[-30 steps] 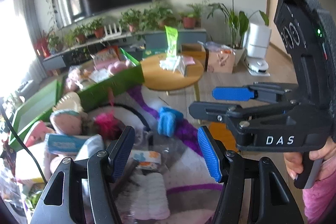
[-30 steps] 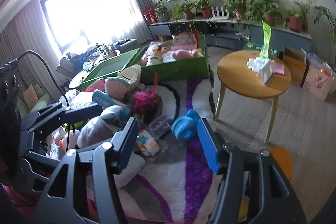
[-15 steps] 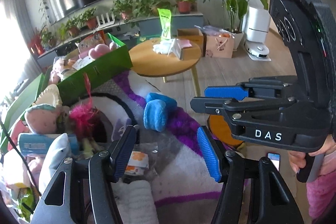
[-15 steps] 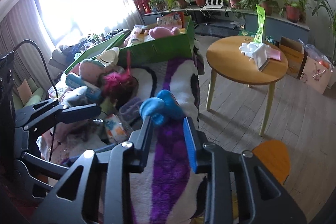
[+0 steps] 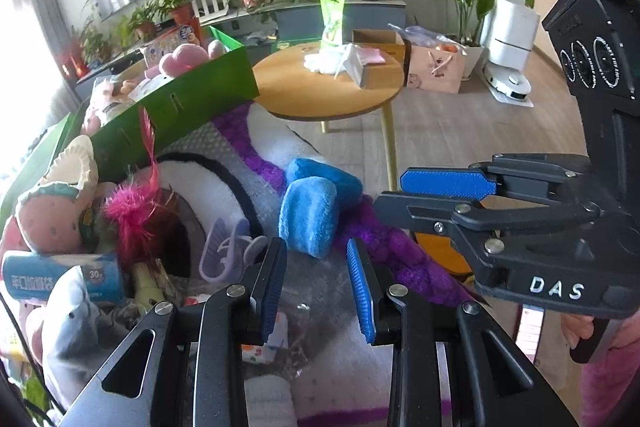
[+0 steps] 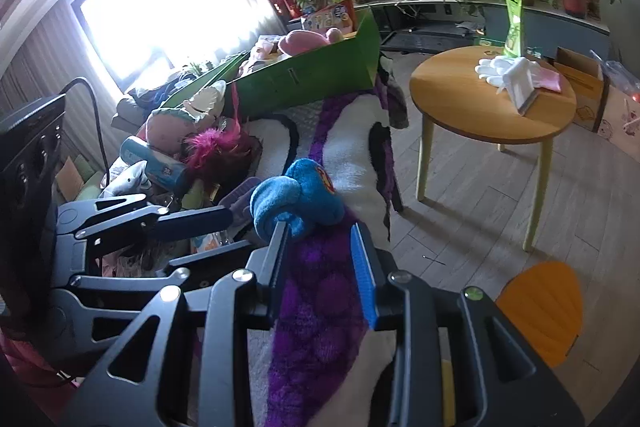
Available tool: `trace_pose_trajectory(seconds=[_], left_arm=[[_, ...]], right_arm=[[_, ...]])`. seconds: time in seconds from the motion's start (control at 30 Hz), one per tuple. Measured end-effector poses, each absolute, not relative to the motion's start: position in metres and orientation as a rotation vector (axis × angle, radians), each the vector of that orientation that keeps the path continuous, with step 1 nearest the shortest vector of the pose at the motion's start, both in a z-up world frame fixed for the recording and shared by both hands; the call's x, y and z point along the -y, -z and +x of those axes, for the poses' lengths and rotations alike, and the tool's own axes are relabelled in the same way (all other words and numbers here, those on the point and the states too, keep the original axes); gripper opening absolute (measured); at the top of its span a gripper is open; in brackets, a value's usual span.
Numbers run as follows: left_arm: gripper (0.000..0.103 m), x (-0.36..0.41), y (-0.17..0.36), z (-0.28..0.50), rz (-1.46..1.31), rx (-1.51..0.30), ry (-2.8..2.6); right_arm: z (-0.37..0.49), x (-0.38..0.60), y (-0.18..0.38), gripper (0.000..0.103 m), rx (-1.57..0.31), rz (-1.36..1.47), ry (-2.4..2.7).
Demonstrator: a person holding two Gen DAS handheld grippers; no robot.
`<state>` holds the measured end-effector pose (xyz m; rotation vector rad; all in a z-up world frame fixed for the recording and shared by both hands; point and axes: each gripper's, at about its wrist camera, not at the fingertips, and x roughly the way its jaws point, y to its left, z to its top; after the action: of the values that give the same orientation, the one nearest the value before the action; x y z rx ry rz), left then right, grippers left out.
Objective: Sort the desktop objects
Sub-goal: 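Close the left gripper on the blue plush toy while the right grips it too, then lift the blue plush toy with both grippers toward the green box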
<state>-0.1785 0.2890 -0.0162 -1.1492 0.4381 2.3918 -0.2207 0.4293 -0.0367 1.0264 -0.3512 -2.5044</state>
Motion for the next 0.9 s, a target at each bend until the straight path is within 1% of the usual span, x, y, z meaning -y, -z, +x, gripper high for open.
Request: trace_pose_trajectory(seconds=[0.13,0.2,0.9], left_arm=[[0.031,-0.291,0.021,-0.188,-1.177,-0.436,-2.397],[0.028,-0.290,0.023,-0.192,-1.188,-0.436,-2.401],[0.028,-0.273,0.026,-0.220,-1.226,-0.359,-2.428]], right_arm=[[-0.227,-0.427,0.040,0.032,0.333,1.018,2.473],[-0.232,-0.426,0.042,0.032,0.325,1.019,2.459],[-0.263,-0.414,0.047,0.031,0.276,1.004,2.399]])
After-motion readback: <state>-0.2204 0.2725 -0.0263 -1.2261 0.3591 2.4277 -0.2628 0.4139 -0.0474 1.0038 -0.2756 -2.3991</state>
